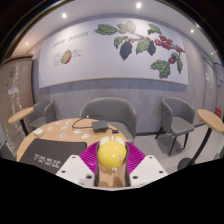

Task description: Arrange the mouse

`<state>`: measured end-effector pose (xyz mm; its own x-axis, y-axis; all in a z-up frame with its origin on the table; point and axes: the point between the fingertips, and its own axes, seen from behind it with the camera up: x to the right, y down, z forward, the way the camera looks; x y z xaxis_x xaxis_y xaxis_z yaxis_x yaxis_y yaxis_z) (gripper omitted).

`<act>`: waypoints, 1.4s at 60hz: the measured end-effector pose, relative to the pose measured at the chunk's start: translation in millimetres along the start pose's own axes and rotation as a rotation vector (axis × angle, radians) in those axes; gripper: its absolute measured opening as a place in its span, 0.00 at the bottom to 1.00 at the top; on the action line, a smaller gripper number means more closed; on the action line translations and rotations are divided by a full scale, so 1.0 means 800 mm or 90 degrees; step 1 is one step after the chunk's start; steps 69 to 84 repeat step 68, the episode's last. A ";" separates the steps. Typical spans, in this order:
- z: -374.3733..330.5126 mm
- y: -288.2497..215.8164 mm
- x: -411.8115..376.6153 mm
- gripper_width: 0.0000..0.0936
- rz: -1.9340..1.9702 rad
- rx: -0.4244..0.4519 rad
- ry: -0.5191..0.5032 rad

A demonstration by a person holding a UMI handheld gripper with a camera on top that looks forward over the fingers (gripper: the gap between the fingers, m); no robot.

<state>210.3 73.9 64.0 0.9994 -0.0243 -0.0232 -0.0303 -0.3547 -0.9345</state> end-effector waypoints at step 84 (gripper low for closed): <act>-0.123 0.098 -0.264 0.92 -0.078 -0.156 -0.244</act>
